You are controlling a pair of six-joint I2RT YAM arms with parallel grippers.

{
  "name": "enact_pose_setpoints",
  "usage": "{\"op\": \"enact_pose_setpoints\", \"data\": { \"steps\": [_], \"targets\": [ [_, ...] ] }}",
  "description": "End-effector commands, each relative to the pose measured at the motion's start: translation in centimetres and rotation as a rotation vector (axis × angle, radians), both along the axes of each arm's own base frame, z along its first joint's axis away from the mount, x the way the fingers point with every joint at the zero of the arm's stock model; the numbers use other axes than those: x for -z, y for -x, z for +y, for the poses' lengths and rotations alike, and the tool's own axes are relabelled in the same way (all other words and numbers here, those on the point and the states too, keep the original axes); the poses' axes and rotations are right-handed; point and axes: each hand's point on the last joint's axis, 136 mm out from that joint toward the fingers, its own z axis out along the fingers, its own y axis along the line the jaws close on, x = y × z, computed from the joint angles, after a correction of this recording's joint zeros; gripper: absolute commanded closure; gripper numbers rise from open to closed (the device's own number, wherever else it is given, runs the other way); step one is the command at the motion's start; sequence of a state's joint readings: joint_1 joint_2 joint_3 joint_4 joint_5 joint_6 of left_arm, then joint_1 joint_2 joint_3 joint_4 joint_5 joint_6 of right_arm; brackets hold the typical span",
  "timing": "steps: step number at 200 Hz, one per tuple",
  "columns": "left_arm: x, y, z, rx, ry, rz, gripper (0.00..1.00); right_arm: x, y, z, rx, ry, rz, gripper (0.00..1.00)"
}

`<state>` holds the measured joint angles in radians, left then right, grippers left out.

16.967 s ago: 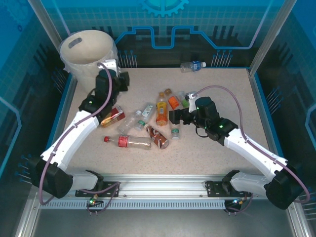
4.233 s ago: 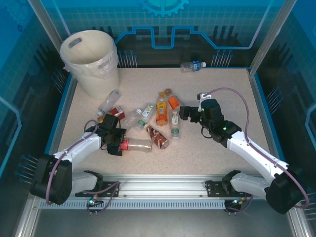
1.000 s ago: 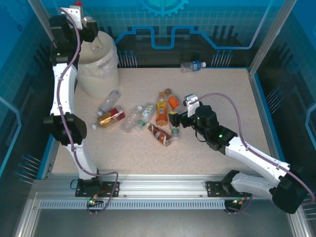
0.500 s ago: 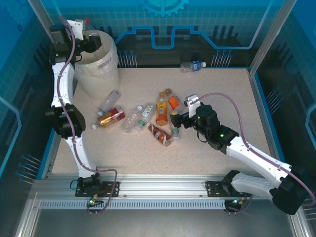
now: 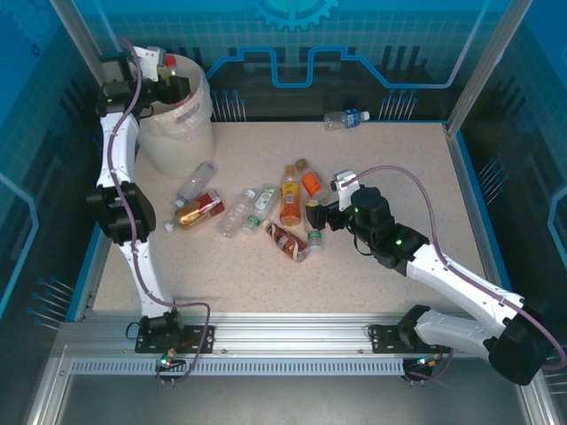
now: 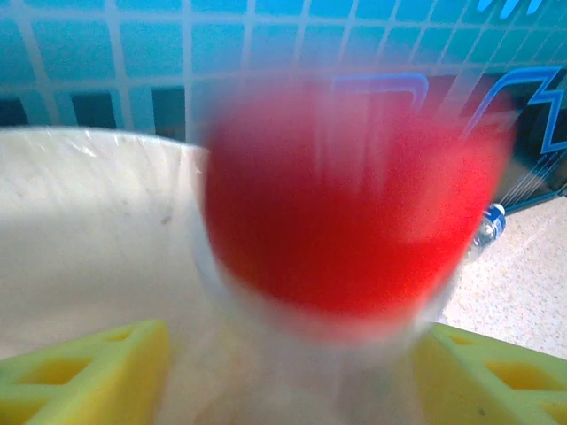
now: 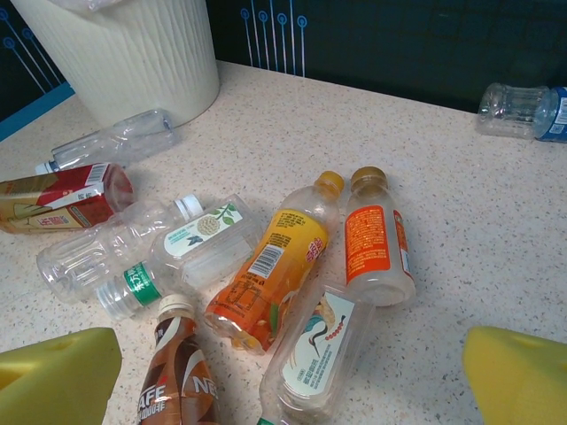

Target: Put the plastic bottles in the bin

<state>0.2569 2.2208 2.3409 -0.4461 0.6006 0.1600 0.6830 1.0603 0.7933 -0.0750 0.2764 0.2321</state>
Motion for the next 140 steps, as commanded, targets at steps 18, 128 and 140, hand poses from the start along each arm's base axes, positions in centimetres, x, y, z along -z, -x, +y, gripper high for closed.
{"op": "enact_pose_setpoints", "data": {
  "steps": [18,128,140],
  "targets": [
    [-1.2,-0.2,-1.2,0.011,0.01,-0.01,0.16,-0.8,-0.4,-0.1,0.015,-0.025,0.011,0.0],
    [-9.5,2.2,-0.6,-0.229,0.132,-0.108,0.01,3.8,-3.0,-4.0,0.29,-0.132,0.25,0.0],
    [-10.3,3.2,-1.0,-0.25,0.141,-0.119,0.01,4.7,-3.3,-4.4,0.305,-0.136,0.291,0.0]
  ]
}}
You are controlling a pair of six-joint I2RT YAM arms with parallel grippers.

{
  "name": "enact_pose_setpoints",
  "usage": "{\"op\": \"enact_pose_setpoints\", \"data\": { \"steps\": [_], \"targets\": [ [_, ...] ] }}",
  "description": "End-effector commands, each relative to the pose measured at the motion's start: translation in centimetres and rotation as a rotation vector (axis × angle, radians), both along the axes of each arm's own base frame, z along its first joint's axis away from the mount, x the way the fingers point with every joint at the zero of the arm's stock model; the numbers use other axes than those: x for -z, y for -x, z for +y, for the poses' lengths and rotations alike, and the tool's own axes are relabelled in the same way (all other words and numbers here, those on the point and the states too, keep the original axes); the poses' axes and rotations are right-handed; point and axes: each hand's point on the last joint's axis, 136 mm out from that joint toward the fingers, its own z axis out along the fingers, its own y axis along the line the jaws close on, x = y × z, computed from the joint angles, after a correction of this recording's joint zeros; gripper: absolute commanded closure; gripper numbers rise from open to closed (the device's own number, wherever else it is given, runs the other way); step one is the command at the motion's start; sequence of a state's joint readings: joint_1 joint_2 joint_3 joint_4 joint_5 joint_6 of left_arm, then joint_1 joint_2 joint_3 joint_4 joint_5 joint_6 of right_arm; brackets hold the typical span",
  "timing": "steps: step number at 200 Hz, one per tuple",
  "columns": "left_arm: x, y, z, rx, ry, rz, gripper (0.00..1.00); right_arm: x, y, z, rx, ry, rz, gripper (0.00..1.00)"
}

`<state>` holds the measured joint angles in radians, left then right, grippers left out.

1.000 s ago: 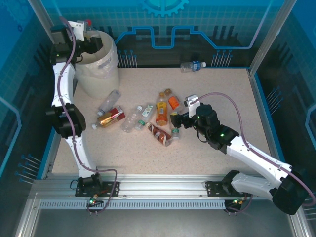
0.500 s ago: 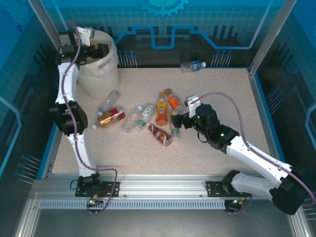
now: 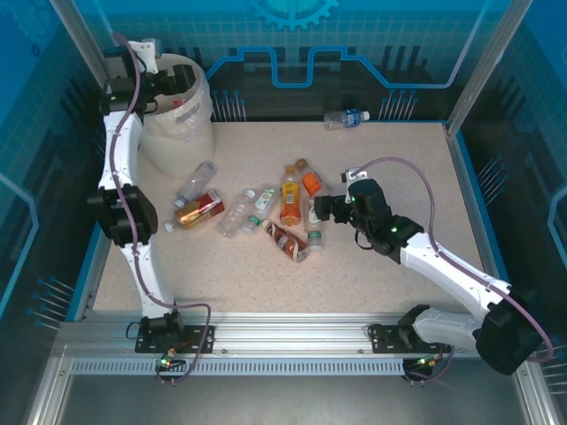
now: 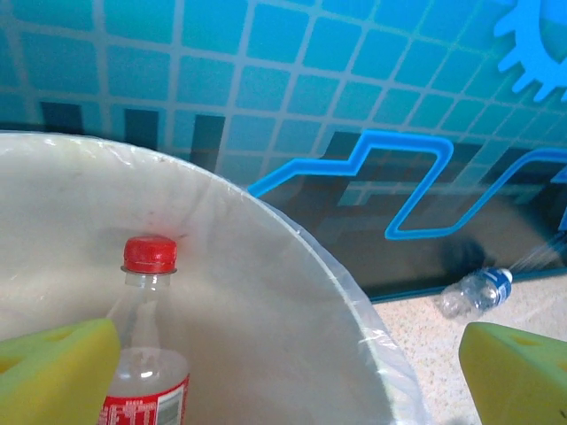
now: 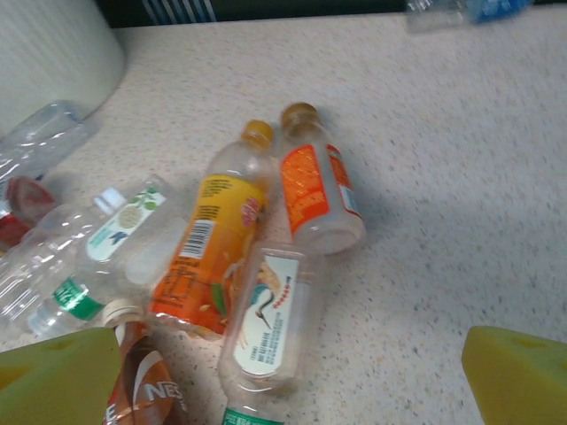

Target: Put the plastic bottles in the bin

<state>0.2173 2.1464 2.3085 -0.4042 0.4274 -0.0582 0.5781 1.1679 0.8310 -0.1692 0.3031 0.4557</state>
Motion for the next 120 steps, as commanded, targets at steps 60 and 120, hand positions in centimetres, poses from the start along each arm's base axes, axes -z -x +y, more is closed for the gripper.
{"op": "enact_pose_setpoints", "data": {
  "steps": [60,120],
  "targets": [
    [-9.8,10.2,-3.9,-0.164,0.195,-0.195,0.01,3.9,-2.7,-1.2,0.053,-0.01,0.228,0.0],
    [-4.8,15.7,-9.8,-0.103,0.297,-0.02,0.01,6.8,-5.6,0.2,-0.04,0.087,0.355,0.02]
  ]
}}
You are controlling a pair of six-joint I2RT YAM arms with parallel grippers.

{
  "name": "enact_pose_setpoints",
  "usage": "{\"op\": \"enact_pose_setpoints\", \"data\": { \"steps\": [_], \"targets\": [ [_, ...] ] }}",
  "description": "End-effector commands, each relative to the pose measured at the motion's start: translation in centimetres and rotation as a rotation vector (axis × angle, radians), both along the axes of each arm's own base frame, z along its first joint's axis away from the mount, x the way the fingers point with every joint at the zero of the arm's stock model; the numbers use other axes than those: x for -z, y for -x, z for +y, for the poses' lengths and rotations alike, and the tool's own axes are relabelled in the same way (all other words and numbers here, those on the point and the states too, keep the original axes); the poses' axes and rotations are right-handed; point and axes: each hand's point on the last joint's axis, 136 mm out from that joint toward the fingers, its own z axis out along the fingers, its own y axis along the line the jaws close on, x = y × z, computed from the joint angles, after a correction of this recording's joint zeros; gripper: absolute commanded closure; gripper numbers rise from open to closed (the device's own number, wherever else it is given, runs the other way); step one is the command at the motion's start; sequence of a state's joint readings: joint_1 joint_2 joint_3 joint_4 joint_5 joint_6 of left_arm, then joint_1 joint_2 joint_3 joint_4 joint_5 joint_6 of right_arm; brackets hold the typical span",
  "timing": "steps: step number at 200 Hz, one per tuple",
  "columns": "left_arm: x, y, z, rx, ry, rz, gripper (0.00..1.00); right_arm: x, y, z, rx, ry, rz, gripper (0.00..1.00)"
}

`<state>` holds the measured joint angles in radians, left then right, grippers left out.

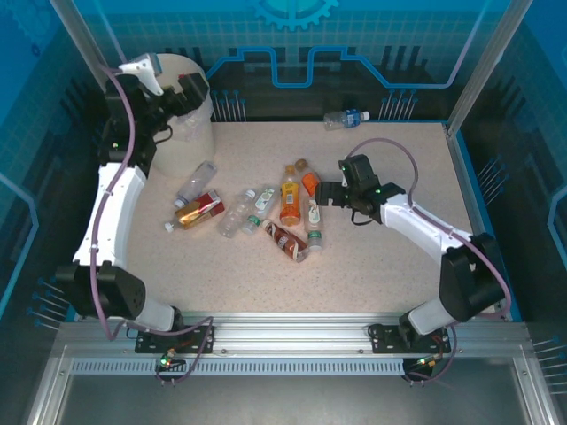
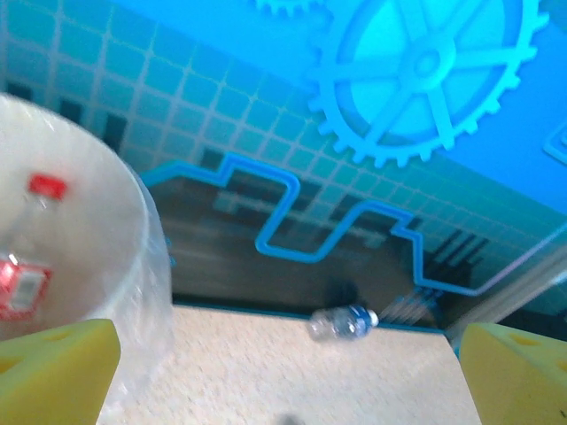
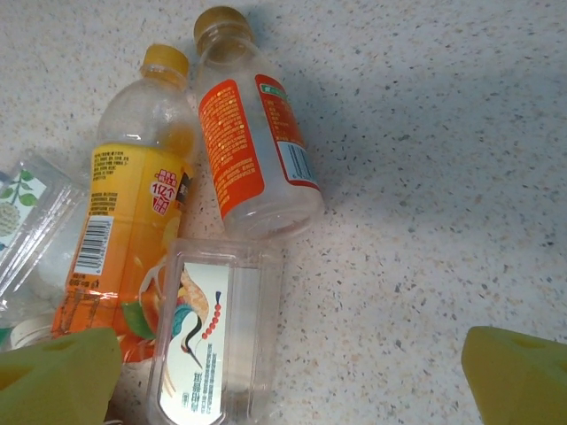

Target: Put the plastic bottles in the bin

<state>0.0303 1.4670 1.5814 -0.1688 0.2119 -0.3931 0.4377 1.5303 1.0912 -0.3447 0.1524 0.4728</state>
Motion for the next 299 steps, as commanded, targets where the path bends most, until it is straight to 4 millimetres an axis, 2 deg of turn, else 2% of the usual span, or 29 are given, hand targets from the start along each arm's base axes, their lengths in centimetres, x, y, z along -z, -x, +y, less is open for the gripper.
{"op": "enact_pose_setpoints", "data": {
  "steps": [1,35,75,123,158,232,243,259,299],
  "targets": [
    [2.2,1.3,-1.4,0.003,0.058,0.064,0.01,1.2,-0.5,0.7,-0.086,0.042,0.064,0.03],
    [4.5,3.6,-3.8,0.105,0.101,0.138,0.01,2.7,-2.5,1.7,-0.183,0.097,0.11,0.05],
    [8.5,5.9,-3.9,0.11,0.108,0.242,0.01,4.5,-5.0,2.6,-0.219,0.139,0.146,0.06],
    [11.2,7.9,-4.2,0.138,0.068,0.316,0.01,7.3,-7.2,3.5,-0.206,0.157,0.222,0.07],
    [12.4,8.2,-4.2,0.143,0.062,0.339,0.01,9.0,-8.6,3.3,-0.161,0.185,0.253,0.1],
    [14.2,7.7,-4.7,0.162,0.098,0.393,0.01,11.5,-9.9,1.8,-0.025,0.164,0.28,0.16],
    [14.7,7.6,-4.9,0.167,0.108,0.406,0.01,11.5,-10.1,1.6,-0.008,0.172,0.269,0.18],
    [15.0,7.5,-5.0,0.175,0.118,0.418,0.01,11.3,-10.3,1.2,0.011,0.177,0.254,0.27],
    [15.4,7.4,-5.4,0.19,0.128,0.432,0.01,10.2,-10.2,0.3,0.017,0.181,0.212,0.33]
  ]
}}
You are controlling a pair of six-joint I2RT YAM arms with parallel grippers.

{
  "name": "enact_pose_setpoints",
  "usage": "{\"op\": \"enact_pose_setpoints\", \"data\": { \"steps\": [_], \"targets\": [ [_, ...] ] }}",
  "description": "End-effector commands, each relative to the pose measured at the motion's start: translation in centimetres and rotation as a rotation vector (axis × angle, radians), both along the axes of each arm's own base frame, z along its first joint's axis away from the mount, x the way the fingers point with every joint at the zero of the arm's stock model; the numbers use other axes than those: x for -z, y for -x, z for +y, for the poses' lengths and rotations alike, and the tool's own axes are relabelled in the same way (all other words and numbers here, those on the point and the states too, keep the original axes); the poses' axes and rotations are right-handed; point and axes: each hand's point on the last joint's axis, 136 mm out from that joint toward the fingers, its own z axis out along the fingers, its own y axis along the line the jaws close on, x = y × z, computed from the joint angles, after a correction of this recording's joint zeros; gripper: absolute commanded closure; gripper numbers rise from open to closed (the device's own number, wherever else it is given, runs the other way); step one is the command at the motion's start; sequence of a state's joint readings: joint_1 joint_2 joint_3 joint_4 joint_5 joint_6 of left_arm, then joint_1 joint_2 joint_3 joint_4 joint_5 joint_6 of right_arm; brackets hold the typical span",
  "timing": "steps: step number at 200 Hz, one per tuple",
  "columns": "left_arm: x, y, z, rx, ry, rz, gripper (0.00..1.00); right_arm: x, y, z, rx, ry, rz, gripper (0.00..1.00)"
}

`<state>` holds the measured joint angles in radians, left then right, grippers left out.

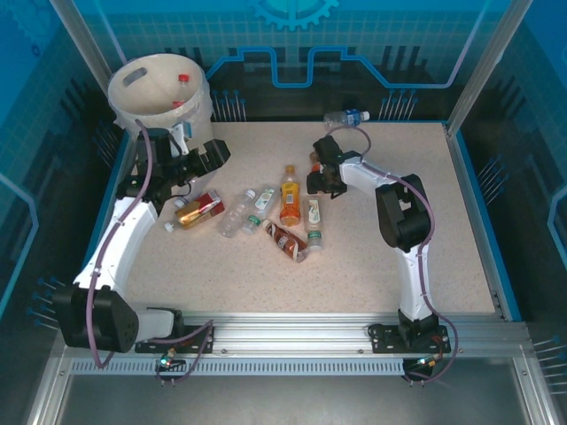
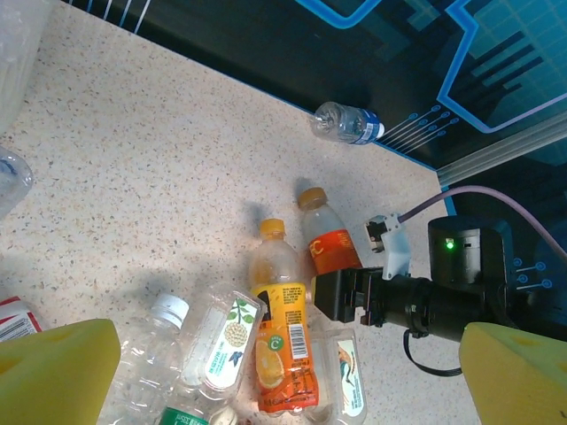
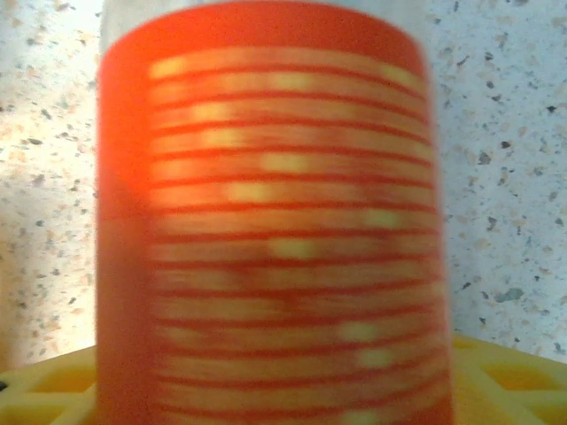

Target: Put the plastic bottles in the bin

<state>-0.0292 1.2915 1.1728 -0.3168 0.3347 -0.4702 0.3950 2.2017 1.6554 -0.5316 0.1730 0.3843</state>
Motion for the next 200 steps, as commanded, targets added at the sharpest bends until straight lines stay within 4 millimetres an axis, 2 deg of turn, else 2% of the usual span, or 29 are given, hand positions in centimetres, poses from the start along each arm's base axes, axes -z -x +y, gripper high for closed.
{"op": "enact_pose_setpoints", "data": {
  "steps": [1,58,117,134,200],
  "targets": [
    [0.7,0.4,-0.8,0.035,0.025,0.024,0.01,-1.3,-0.3,-1.6,0.035,0.004,-0.041,0.33],
    [1.1,0.3,-2.0,0.07,0.058,0.035,0.01,-4.8,1.3,-2.8,0.019,-0.019,-0.175,0.45],
    [0.9,0.1,-5.7,0.18,0.086,0.033,0.01,-9.6,4.7,-3.9,0.01,-0.071,-0.304,0.52],
    [0.8,0.0,-6.9,0.207,0.103,0.033,0.01,-10.8,6.0,-2.9,-0.059,-0.135,-0.329,0.52],
    [0.5,0.9,-12.7,0.362,0.191,0.027,0.01,-15.4,12.0,3.5,-0.372,-0.419,-0.424,0.54]
  ]
}}
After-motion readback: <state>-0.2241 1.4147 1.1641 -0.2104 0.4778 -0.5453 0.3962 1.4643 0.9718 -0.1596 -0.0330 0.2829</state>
